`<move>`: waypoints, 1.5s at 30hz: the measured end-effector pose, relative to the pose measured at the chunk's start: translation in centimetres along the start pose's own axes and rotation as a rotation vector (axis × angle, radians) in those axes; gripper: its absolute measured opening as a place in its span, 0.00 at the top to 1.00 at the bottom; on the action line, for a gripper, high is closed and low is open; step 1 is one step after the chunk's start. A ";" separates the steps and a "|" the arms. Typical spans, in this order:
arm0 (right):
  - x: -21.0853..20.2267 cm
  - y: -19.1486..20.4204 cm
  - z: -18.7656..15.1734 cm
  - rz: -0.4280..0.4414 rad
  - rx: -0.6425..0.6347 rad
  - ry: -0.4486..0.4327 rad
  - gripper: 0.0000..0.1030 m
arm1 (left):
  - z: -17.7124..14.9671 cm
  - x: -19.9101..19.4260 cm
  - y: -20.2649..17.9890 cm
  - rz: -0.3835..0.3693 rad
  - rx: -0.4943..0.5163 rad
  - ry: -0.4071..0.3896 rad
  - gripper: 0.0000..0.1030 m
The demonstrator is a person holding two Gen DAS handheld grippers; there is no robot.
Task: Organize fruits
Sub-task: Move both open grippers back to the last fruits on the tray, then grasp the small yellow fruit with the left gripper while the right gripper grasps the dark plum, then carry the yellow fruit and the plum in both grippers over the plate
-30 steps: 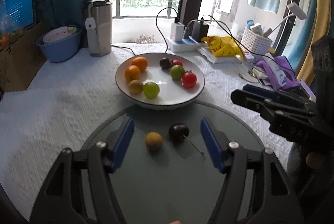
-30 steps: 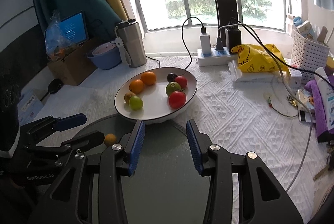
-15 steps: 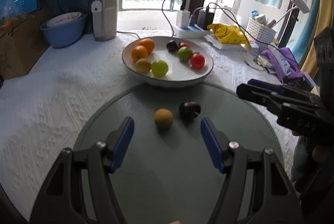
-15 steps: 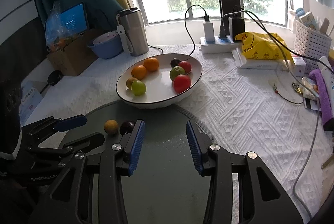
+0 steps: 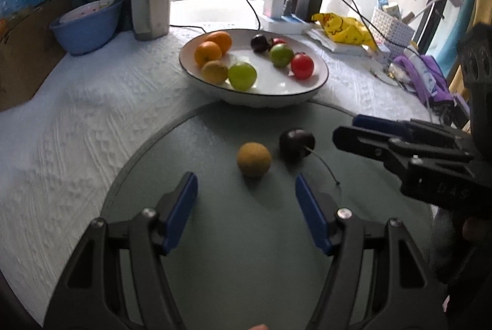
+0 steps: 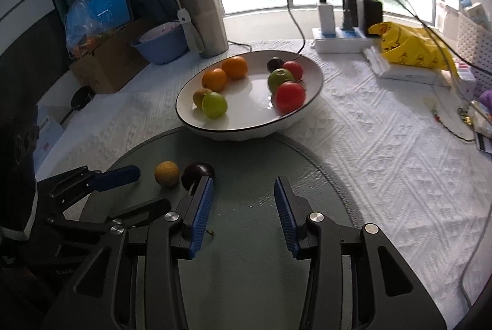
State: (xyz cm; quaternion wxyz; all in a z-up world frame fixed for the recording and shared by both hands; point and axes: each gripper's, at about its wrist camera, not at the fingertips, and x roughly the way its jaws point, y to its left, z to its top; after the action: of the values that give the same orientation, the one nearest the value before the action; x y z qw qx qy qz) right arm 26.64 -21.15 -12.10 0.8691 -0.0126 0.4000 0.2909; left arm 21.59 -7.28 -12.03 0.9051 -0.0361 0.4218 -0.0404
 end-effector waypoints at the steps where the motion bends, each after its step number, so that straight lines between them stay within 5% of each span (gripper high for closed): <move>1: 0.1 0.2 0.2 0.012 -0.002 0.002 0.57 | 0.2 0.2 0.0 0.005 0.008 0.004 0.34; 9: 2.3 2.0 1.2 0.056 -0.032 0.056 0.57 | 1.3 1.6 0.4 0.016 0.074 0.029 0.37; 19: 3.3 1.8 0.9 0.092 -0.024 0.088 0.63 | 1.4 1.7 -0.1 0.011 0.118 0.021 0.75; 22: 3.2 1.9 0.9 0.109 -0.029 0.088 0.70 | 1.4 1.6 -0.3 0.016 0.121 0.017 0.75; 32: 2.1 2.4 1.0 0.149 -0.042 0.061 0.70 | 0.9 0.6 -0.6 0.042 0.112 0.001 0.75; 45: -1.0 1.4 1.5 0.096 -0.060 -0.015 0.70 | 2.3 -1.3 -2.1 0.041 0.094 -0.052 0.75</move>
State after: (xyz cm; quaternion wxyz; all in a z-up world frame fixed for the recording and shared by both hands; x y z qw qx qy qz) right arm 26.47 -20.11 -10.08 0.8563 -0.0172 0.3847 0.3441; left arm 22.42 -9.14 -9.32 0.9171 0.0142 0.3964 -0.0406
